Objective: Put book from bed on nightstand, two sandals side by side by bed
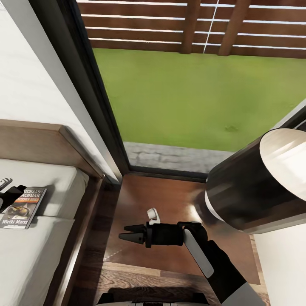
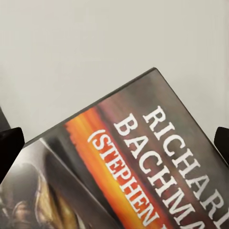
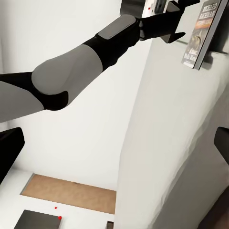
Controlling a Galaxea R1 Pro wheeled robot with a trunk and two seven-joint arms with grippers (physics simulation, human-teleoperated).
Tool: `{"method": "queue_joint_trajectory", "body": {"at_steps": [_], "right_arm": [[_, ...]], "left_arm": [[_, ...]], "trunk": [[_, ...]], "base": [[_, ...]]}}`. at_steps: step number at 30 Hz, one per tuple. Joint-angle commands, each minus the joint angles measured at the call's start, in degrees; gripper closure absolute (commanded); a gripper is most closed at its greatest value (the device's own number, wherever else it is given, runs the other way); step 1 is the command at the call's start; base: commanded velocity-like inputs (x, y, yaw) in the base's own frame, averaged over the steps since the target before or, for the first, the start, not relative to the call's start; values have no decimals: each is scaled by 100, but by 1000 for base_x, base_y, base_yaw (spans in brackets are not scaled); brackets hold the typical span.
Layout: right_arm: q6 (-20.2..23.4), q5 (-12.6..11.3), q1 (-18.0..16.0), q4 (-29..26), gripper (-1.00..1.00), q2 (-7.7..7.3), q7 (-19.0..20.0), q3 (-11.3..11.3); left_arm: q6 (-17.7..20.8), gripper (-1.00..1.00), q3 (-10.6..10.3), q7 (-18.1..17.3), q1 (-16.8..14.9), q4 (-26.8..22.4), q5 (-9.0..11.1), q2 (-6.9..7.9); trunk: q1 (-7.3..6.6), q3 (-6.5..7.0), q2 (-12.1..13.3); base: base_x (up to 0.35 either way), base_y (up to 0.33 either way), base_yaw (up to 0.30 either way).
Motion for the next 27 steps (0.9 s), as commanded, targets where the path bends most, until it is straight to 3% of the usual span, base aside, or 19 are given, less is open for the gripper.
{"method": "queue_joint_trajectory", "body": {"at_steps": [1,27], "right_arm": [[36,-29,-3,1,-100,0,-2,1],[35,-29,-3,1,-100,0,-2,1]], "left_arm": [[33,-100,10,30,-2,-9,60,-1],[33,-100,10,30,-2,-9,60,-1]], "trunk": [[0,-3,-2],[0,-3,-2]], "base": [[0,0,0],[12,24,0]]}}
